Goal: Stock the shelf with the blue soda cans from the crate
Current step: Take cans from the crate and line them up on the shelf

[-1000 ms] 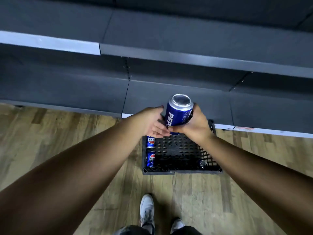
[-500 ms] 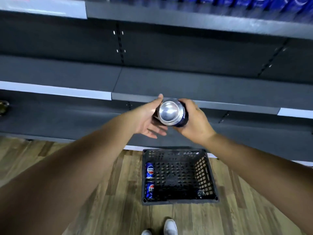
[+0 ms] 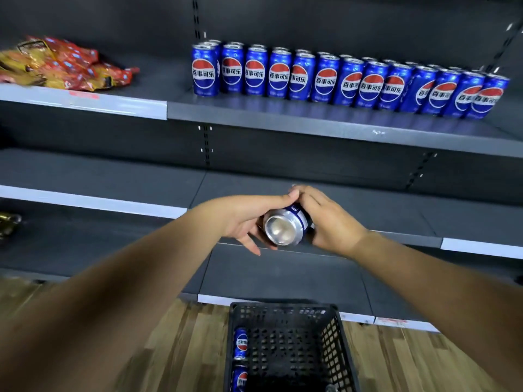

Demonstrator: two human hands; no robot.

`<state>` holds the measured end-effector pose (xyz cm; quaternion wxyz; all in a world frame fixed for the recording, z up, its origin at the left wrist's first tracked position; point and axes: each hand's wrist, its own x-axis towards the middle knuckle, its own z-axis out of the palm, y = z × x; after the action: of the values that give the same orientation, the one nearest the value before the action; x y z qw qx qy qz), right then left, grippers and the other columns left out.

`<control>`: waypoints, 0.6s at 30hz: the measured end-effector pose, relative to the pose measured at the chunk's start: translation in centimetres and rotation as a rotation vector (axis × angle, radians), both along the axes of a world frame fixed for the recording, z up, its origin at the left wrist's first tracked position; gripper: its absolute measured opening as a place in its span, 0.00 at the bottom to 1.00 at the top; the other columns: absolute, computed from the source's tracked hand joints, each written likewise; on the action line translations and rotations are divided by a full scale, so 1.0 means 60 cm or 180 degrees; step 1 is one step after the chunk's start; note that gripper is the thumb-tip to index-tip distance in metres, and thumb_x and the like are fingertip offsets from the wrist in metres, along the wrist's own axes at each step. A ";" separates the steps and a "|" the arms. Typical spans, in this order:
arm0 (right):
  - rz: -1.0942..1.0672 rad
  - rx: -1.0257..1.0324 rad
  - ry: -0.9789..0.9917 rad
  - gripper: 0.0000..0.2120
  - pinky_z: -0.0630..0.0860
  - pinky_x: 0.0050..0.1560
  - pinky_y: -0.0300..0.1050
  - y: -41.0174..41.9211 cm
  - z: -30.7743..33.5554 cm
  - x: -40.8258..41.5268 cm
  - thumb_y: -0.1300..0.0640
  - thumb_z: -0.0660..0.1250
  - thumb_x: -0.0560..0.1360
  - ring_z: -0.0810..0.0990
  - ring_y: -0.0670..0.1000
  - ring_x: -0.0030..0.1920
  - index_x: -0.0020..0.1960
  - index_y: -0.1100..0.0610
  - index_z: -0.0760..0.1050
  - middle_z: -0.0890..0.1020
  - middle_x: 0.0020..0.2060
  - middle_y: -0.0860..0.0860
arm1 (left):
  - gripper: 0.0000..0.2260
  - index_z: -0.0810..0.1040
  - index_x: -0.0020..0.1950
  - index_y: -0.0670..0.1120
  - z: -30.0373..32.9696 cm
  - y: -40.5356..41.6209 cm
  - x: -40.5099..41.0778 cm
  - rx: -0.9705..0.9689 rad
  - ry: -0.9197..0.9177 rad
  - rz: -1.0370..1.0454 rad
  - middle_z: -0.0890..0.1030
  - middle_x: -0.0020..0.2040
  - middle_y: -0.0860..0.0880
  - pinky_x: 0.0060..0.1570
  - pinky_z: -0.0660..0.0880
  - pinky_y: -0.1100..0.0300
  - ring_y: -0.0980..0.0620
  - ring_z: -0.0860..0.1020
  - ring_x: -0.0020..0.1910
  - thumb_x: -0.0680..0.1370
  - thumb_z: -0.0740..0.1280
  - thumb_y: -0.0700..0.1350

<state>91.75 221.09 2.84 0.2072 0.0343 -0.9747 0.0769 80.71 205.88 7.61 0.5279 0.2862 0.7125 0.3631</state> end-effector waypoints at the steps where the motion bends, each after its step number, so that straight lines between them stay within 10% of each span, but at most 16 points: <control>1: 0.0132 0.0165 0.0040 0.32 0.68 0.61 0.42 0.003 0.010 0.001 0.72 0.75 0.58 0.76 0.62 0.58 0.60 0.66 0.71 0.76 0.57 0.62 | 0.26 0.76 0.56 0.51 0.007 0.001 0.005 -0.0006 -0.0016 -0.0017 0.82 0.54 0.47 0.57 0.74 0.43 0.43 0.81 0.50 0.71 0.58 0.69; 10: 0.0643 0.1011 0.0618 0.36 0.73 0.57 0.52 0.030 0.074 0.008 0.73 0.74 0.55 0.75 0.60 0.57 0.60 0.57 0.67 0.74 0.57 0.60 | 0.21 0.75 0.58 0.48 0.037 0.000 0.049 0.0256 0.0303 0.0196 0.81 0.51 0.50 0.64 0.67 0.42 0.50 0.77 0.57 0.70 0.71 0.57; 14: 0.0452 0.1207 0.0957 0.37 0.70 0.53 0.56 0.033 0.090 0.011 0.69 0.74 0.55 0.68 0.59 0.59 0.61 0.52 0.67 0.67 0.59 0.56 | 0.36 0.73 0.57 0.48 0.036 0.007 0.068 0.0445 0.0471 0.0701 0.80 0.55 0.50 0.53 0.72 0.53 0.51 0.77 0.55 0.52 0.72 0.61; 18: -0.0023 0.1114 0.1128 0.42 0.68 0.55 0.60 0.035 0.104 0.009 0.66 0.77 0.53 0.63 0.60 0.63 0.64 0.51 0.65 0.62 0.65 0.57 | 0.16 0.74 0.51 0.52 0.039 0.010 0.088 0.0940 0.0446 0.0939 0.80 0.46 0.54 0.43 0.74 0.67 0.61 0.78 0.44 0.68 0.73 0.54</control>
<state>92.26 223.20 9.05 0.3661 0.0791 -0.9217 -0.1011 85.98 206.46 9.97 0.3706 0.2775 0.7207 0.5160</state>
